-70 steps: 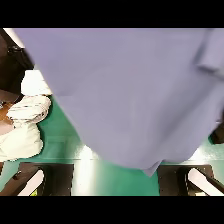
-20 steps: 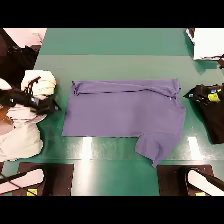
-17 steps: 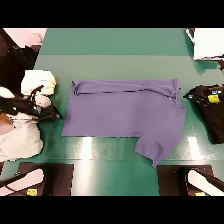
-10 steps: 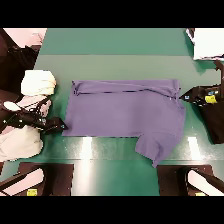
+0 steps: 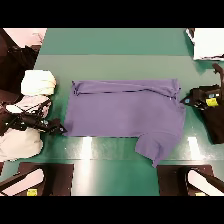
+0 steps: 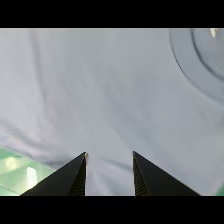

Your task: Fold the shirts.

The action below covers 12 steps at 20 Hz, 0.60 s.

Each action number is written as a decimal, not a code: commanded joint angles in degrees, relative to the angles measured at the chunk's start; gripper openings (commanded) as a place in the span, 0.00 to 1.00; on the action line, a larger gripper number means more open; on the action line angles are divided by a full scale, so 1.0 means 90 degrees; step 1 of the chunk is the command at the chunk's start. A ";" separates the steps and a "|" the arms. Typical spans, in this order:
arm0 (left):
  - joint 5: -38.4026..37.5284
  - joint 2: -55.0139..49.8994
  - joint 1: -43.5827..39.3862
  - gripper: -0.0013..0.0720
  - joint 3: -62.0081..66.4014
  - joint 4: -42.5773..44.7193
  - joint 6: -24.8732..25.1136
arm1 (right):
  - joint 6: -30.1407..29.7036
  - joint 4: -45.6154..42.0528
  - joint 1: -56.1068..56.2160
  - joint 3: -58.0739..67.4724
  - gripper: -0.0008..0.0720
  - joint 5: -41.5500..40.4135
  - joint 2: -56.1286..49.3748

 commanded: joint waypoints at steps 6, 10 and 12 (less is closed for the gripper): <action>0.0102 0.0005 -0.0726 0.07 0.0430 -0.0073 0.0049 | 0.0270 -0.1161 -0.1375 -0.2506 0.68 0.0461 0.1020; 0.0041 0.0007 -0.0724 0.07 0.0610 -0.0114 0.0046 | 0.0338 -0.1149 -0.1418 -0.3339 0.67 0.0369 0.0959; 0.0022 0.0005 -0.0724 0.07 0.0614 -0.0124 0.0046 | 0.0386 -0.1129 -0.1151 -0.3534 0.65 0.0136 0.0746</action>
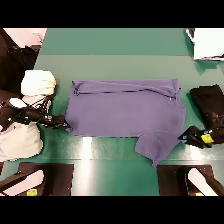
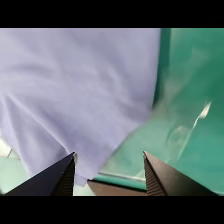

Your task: Fold the shirts.

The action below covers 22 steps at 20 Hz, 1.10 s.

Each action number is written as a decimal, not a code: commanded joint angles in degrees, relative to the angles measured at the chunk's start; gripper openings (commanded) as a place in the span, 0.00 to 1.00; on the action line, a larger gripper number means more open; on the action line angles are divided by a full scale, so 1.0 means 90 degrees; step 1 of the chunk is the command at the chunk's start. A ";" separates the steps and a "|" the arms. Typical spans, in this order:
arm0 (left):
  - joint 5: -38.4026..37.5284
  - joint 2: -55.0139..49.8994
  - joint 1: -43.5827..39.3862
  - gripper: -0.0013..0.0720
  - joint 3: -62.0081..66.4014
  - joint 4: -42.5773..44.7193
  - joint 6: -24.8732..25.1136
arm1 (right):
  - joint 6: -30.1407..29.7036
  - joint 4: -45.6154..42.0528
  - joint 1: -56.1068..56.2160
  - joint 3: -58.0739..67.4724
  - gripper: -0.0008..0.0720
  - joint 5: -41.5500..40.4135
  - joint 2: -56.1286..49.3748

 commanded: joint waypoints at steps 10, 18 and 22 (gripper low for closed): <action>-0.0119 0.0007 -0.0032 0.07 0.0073 -0.0019 0.0005 | 0.0457 -0.0012 0.1435 -0.0471 0.17 -0.0947 -0.0619; -0.0665 0.1217 -0.0032 0.07 -0.0049 0.1120 -0.0391 | 0.0571 -0.1545 0.1423 0.0153 0.03 0.0221 0.1309; -0.1496 0.2273 -0.0032 0.07 -0.0741 0.1117 -0.1127 | 0.0576 -0.1540 0.1423 0.0437 0.03 0.0741 0.2310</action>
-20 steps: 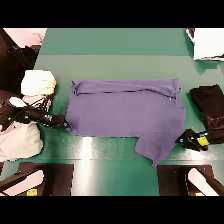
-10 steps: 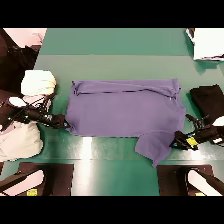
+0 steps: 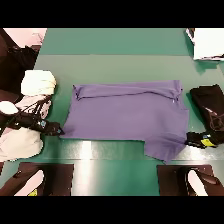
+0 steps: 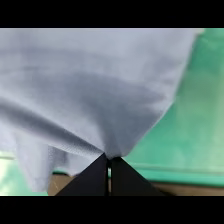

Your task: Fold the shirts.

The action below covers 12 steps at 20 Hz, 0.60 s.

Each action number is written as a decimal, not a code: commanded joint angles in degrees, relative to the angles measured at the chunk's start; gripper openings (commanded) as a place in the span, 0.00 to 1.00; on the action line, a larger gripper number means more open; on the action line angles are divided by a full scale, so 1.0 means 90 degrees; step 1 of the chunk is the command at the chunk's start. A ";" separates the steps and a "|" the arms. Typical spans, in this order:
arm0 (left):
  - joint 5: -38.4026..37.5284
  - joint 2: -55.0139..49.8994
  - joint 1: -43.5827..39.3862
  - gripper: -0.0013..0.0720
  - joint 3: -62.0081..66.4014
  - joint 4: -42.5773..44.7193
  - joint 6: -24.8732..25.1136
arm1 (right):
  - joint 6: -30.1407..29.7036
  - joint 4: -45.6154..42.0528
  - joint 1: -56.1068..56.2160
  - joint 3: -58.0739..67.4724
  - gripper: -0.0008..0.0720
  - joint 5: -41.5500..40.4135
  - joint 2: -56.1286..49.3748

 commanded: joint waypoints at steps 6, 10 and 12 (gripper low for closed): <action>-0.0097 0.0804 0.0000 0.07 0.0119 -0.1069 -0.0821 | -0.0017 -0.0017 0.0005 0.1214 0.03 0.0211 0.0464; 0.0765 0.0165 0.0000 0.07 0.1076 -0.1064 -0.0770 | -0.0160 0.0357 0.0138 0.2178 0.03 -0.0527 -0.0928; 0.1088 -0.0406 0.0000 0.07 0.1484 -0.1066 -0.0765 | -0.0163 0.0355 0.0413 0.2708 0.03 -0.0811 -0.1654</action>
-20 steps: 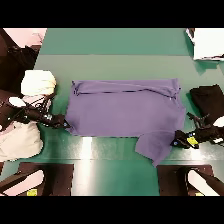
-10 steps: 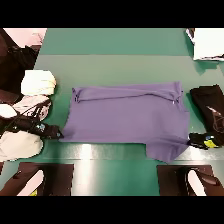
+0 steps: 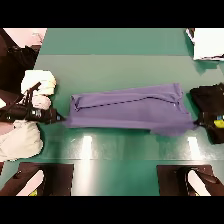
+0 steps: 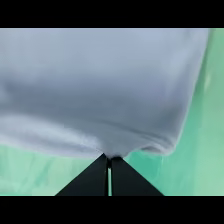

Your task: Fold the shirts.

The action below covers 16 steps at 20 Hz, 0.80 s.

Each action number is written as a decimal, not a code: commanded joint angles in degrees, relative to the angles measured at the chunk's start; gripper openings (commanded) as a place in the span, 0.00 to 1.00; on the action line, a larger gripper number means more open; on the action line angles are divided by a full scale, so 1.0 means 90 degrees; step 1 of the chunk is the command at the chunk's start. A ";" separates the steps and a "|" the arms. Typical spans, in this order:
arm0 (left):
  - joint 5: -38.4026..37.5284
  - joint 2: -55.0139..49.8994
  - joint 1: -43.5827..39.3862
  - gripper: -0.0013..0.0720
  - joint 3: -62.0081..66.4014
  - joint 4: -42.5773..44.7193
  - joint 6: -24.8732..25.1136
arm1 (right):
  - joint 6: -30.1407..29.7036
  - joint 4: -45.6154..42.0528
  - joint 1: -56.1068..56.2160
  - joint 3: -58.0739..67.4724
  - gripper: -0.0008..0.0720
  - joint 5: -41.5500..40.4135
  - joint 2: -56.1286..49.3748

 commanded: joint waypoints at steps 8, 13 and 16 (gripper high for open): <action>0.1239 -0.2919 -0.0002 0.07 0.1865 -0.0357 -0.0007 | -0.0029 0.0112 0.1098 0.2725 0.03 -0.1231 -0.3385; 0.1596 -0.3626 0.0000 0.07 0.2305 -0.0534 -0.0002 | 0.0066 0.0483 0.1064 0.3861 0.03 -0.1277 -0.4607; 0.2084 -0.3636 0.0000 0.79 0.2489 -0.0923 -0.0015 | 0.0066 0.1124 0.1035 0.4401 0.18 -0.1355 -0.5192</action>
